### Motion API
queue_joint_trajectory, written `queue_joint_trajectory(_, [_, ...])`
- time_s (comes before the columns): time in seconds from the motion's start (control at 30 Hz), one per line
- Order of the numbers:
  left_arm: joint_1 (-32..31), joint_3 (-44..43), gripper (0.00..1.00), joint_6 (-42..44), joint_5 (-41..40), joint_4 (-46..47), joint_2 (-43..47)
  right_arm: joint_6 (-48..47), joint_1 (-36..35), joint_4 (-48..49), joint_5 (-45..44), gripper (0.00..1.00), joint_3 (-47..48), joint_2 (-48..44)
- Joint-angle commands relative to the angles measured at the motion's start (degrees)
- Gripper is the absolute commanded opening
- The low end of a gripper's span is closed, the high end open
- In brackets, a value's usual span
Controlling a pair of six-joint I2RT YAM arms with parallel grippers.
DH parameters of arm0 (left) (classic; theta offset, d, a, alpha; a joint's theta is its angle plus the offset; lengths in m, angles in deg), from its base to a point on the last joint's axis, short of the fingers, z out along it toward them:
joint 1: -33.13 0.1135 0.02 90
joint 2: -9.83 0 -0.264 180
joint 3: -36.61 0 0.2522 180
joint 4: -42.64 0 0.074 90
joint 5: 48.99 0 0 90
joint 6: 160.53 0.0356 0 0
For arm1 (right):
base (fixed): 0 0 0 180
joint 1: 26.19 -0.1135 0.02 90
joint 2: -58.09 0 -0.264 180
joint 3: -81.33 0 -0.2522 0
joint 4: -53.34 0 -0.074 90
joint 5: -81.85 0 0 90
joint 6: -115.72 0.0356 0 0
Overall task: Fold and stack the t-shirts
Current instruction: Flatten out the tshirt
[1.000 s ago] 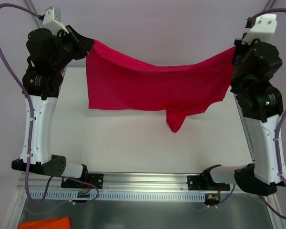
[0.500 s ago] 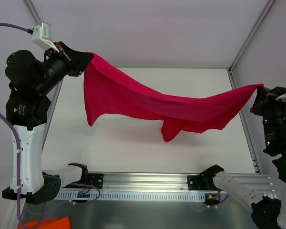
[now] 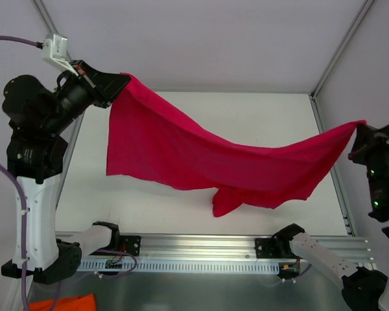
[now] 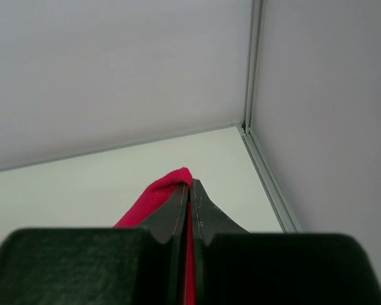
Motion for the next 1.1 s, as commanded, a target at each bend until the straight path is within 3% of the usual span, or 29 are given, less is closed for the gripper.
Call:
queue_joint_trajectory(0.0, [-0.5,2.7,0.0,-3.6,0.9,5.9,-7.4,-0.4,-0.3,4.6,1.6,0.01,-3.7,10.6])
queue_joint_trajectory(0.13, [-0.8,-2.0,0.0,-3.5,-0.7,4.9,-19.6,-1.2,0.2,15.8,1.9,0.01,-8.4,20.8])
queue_joint_trajectory(0.17, [-0.7,-6.8,0.0,-2.9,-1.5,3.7,-22.2,-1.2,0.4,17.0,1.8,0.01,-7.8,23.3])
queue_joint_trajectory(0.37, [-0.7,-29.8,0.0,-4.0,-3.1,-3.8,-39.2,-3.0,1.2,17.5,0.9,0.01,9.5,41.9])
queue_joint_trajectory(0.53, [-0.5,-34.5,0.0,-6.4,-1.6,-2.7,-40.6,-9.6,1.2,17.7,0.5,0.01,23.4,46.5])
queue_joint_trajectory(0.9, [-0.9,-27.6,0.0,-2.9,-1.1,-0.7,-27.1,-19.7,0.3,26.6,-5.3,0.01,7.0,26.4])
queue_joint_trajectory(1.07, [-1.1,-18.8,0.0,-2.8,1.7,2.4,-18.5,-17.3,0.0,24.5,-4.4,0.01,0.9,16.1])
